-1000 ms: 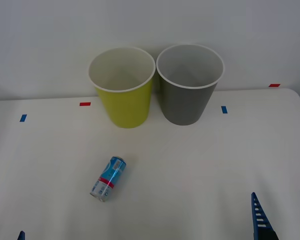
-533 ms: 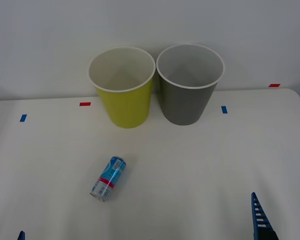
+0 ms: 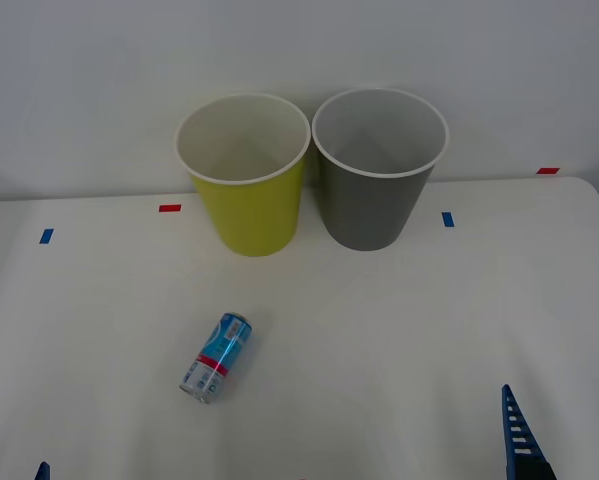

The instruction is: Put cans in the gray bin and PET bottles in the light green bin.

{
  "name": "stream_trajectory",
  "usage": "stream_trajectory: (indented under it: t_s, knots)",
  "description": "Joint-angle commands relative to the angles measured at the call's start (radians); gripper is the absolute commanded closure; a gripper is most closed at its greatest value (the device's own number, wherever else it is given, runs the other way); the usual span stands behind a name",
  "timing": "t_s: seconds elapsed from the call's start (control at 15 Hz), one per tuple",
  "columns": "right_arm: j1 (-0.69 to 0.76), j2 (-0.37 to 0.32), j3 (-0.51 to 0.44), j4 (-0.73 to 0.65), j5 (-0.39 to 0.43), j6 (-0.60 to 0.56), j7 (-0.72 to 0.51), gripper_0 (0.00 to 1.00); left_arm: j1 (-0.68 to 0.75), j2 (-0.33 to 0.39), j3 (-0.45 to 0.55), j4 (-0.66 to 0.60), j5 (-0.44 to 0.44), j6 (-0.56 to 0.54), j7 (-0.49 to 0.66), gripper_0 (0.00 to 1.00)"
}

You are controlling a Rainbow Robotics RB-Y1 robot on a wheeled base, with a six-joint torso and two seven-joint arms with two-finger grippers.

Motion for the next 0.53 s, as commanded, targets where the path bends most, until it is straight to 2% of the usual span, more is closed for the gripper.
stream_trajectory:
  t_s: [0.07,0.53]
  knots:
    - [0.000,0.000,0.000,0.000,0.000,0.000,0.000,0.00,0.000,0.000,0.000,0.000,0.000,0.000,0.000,0.00]
    - [0.000,0.000,0.000,0.000,0.000,0.000,0.000,0.00,0.000,0.000,0.000,0.000,0.000,0.000,0.000,0.00]
